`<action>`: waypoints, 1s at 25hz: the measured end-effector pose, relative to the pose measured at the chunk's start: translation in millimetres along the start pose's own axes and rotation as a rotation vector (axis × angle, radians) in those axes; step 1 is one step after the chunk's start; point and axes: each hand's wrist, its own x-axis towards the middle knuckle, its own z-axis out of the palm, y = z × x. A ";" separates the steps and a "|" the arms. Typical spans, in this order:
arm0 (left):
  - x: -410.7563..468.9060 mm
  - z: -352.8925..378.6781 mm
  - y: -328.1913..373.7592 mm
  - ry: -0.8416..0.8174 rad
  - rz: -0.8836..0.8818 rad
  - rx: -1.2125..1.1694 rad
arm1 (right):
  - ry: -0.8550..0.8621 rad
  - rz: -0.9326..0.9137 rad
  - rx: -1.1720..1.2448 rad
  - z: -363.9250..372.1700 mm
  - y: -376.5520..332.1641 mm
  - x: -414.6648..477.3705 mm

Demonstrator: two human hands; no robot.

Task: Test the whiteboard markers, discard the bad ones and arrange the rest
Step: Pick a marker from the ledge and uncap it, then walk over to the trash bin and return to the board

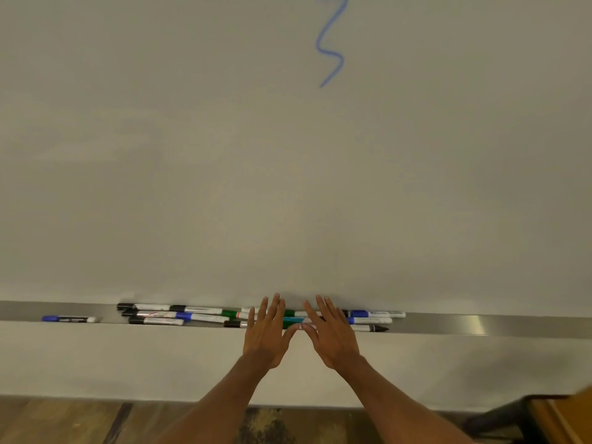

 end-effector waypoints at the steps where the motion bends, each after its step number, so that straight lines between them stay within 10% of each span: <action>1: 3.1 2.7 11.6 -0.002 0.008 0.005 | -0.020 0.023 0.012 -0.1 10.8 -0.9; 25: 25.2 52.7 91.7 -0.115 0.046 0.060 | -0.008 0.012 -0.009 5.9 112.1 14.0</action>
